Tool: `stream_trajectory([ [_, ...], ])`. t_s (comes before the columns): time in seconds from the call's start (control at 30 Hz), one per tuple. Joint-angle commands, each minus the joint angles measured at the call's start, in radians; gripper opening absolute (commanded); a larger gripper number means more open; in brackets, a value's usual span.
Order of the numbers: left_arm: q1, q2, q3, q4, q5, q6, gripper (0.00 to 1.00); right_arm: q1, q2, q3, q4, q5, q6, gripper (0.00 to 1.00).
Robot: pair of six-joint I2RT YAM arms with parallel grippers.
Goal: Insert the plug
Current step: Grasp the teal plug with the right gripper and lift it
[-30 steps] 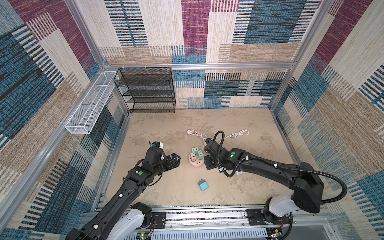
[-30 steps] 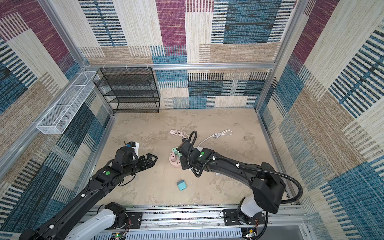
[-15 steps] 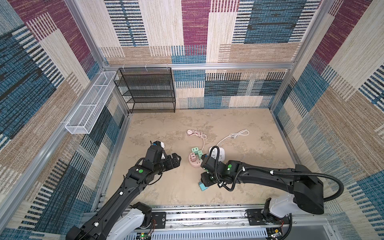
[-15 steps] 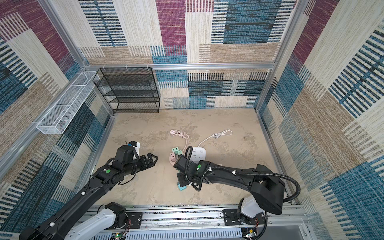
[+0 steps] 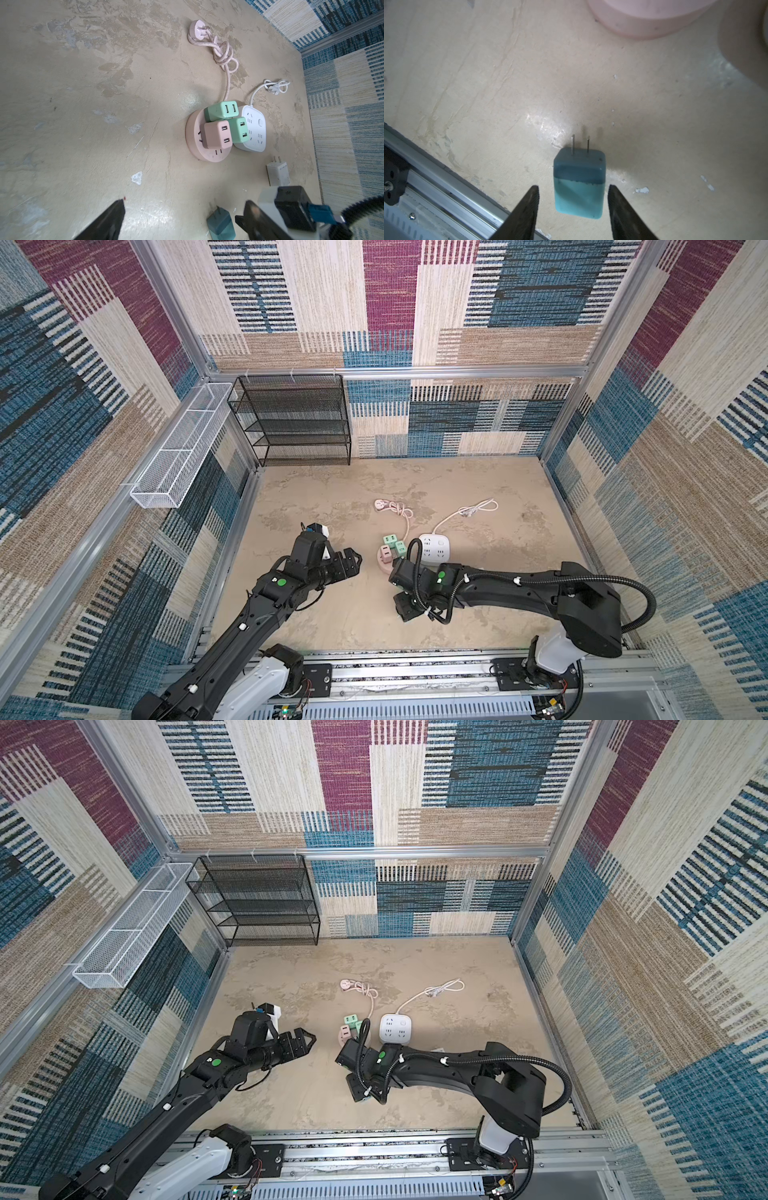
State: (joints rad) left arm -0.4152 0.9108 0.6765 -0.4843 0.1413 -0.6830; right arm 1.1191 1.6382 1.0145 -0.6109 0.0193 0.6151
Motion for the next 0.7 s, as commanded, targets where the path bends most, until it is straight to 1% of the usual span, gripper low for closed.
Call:
stream_trajectory([
  [0.0, 0.001, 0.002, -0.006, 0.009, 0.017, 0.013, 0.94, 0.007, 0.017, 0.009, -0.019, 0.013, 0.003, 0.55],
  [0.33, 0.000, 0.000, -0.016, 0.016, 0.024, 0.006, 0.94, 0.009, 0.041, -0.004, -0.001, 0.002, 0.008, 0.51],
  [0.6, 0.001, 0.003, -0.011, 0.019, 0.027, 0.002, 0.94, 0.010, 0.059, -0.020, 0.019, 0.000, 0.014, 0.50],
  [0.67, 0.000, 0.003, -0.012, 0.018, 0.027, 0.002, 0.94, 0.010, 0.061, -0.020, 0.019, 0.000, 0.013, 0.47],
])
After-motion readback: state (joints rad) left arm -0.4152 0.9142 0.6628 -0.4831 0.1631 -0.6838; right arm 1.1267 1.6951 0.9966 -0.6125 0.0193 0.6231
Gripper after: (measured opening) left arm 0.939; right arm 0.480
